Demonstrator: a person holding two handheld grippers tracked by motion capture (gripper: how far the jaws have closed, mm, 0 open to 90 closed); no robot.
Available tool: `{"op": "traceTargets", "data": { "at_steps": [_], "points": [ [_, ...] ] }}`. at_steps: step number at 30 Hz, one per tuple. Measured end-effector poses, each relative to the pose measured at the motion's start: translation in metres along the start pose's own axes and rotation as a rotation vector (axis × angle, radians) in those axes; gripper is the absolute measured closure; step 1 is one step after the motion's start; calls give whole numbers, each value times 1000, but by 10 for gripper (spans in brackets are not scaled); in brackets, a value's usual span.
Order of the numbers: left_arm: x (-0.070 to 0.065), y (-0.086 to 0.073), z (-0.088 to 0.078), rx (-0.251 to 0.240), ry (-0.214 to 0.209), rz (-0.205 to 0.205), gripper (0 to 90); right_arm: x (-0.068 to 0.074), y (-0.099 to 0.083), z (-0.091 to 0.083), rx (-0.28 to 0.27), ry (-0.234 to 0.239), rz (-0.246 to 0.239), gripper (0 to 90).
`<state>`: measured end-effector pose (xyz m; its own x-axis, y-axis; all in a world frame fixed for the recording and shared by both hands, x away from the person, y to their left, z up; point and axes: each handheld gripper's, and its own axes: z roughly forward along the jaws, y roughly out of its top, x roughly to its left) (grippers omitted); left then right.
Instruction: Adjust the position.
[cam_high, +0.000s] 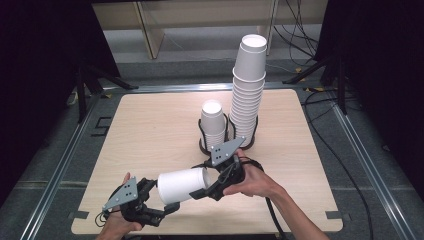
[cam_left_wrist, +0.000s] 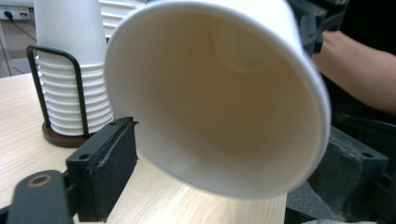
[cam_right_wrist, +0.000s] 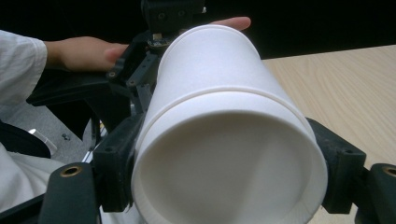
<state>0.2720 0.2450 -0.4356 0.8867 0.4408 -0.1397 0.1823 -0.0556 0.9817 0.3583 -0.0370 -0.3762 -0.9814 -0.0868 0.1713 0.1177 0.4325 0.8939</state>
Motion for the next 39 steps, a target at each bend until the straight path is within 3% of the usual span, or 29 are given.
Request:
{"op": "traceTargets", "data": {
  "at_steps": [7,12,13,15,17,19,21,28,35,39],
  "points": [
    [-1,0,1,-2,-25,6,147,-1,-3,7,0,25,3,251],
    [-2,-1,4,14,8,7,146,-2,-3,8,-4,17,-2,251],
    [-1,-2,5,-3,1,7,151,-2,-4,7,-7,19,11,251],
    [-1,0,2,7,31,4,148,-4,-4,5,-15,10,-1,251],
    [1,1,-1,-1,38,23,143,-4,-4,1,-26,12,5,252],
    [0,2,-2,-4,53,27,103,-5,-4,-2,-38,12,-7,253],
    [1,2,-1,0,71,19,5,-4,-4,-3,-55,29,-4,253],
    [-2,2,1,-14,36,40,0,-2,-4,3,-52,55,-14,253],
    [-4,2,1,-29,31,69,2,-1,-3,9,-48,76,-12,253],
    [-4,3,-1,-28,10,81,62,-1,-5,10,-51,80,-8,253]
  ]
}}
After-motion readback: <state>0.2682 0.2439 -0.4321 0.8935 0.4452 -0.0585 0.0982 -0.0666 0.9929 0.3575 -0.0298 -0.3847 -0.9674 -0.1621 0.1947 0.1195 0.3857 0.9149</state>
